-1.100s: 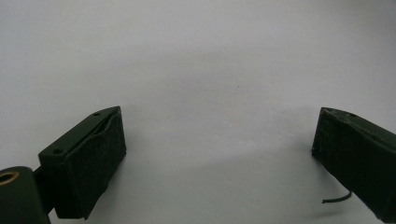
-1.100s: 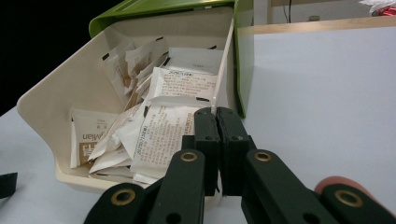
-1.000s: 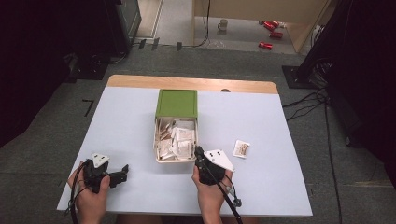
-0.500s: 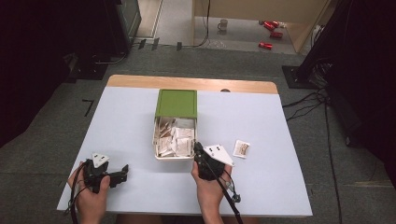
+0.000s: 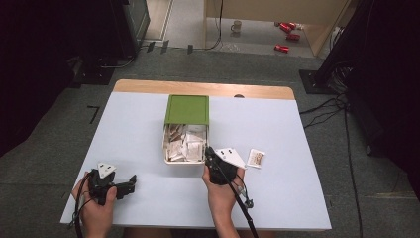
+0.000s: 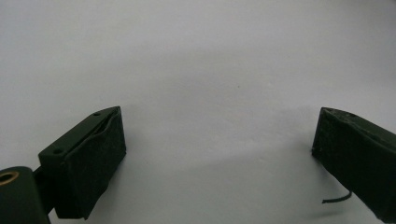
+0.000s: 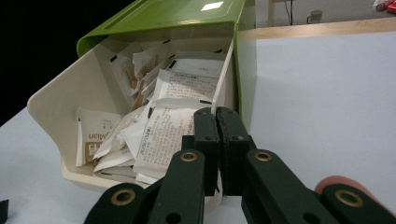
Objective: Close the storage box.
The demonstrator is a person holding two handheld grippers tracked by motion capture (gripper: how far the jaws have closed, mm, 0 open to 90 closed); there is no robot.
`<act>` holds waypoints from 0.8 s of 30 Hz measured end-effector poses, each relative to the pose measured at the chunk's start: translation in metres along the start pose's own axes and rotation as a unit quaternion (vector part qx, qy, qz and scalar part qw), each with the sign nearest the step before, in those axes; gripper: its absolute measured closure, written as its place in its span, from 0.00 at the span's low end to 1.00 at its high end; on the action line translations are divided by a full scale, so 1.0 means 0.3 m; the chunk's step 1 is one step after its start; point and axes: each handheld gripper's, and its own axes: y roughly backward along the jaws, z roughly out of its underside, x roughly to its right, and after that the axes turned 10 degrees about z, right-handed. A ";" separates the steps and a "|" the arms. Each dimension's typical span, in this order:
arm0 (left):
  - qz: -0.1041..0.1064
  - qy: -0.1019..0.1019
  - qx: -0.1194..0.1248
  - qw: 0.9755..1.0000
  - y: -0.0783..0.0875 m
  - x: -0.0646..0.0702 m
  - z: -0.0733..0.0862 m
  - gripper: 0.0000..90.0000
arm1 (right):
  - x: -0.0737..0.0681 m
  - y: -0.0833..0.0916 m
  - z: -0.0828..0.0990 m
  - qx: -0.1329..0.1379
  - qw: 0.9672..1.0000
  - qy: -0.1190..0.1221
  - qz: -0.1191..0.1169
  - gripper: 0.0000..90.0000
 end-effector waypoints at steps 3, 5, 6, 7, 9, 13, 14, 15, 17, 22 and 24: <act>0.000 0.001 0.001 1.000 0.000 0.000 0.000 0.03 | 0.001 -0.011 -0.003 0.000 1.000 -0.002 0.001 0.99; 0.000 0.001 0.001 1.000 0.000 0.000 0.000 0.03 | 0.001 -0.018 -0.009 0.000 1.000 -0.001 0.002 0.99; 0.000 0.001 0.001 1.000 0.000 0.000 0.000 0.03 | 0.001 -0.018 -0.009 0.000 1.000 -0.001 0.002 0.99; 0.000 0.001 0.001 1.000 0.000 0.000 0.000 0.03 | 0.000 -0.025 -0.013 -0.002 1.000 -0.002 0.003 0.99; 0.000 0.001 0.001 1.000 0.000 0.000 0.000 0.03 | 0.002 -0.028 -0.015 -0.001 1.000 0.000 0.003 0.99; 0.000 0.001 0.001 1.000 -0.001 0.000 0.000 0.03 | 0.002 -0.039 -0.021 -0.001 1.000 -0.001 0.005 0.99; 0.000 0.001 0.001 1.000 -0.001 0.000 0.000 0.03 | 0.002 -0.043 -0.022 -0.001 1.000 -0.001 0.004 0.99; 0.000 0.001 0.001 1.000 -0.001 0.000 0.000 0.03 | 0.003 -0.045 -0.023 -0.002 1.000 -0.001 0.005 0.99; 0.000 0.001 0.001 1.000 -0.001 0.000 0.000 0.03 | 0.002 -0.054 -0.027 -0.001 1.000 0.000 0.005 0.99; 0.000 0.000 0.000 1.000 0.000 0.000 0.000 0.03 | 0.000 -0.066 -0.033 -0.002 1.000 0.002 0.007 0.99; 0.000 0.001 0.001 1.000 -0.001 0.000 0.000 0.03 | 0.000 -0.072 -0.037 -0.002 1.000 0.002 0.009 0.99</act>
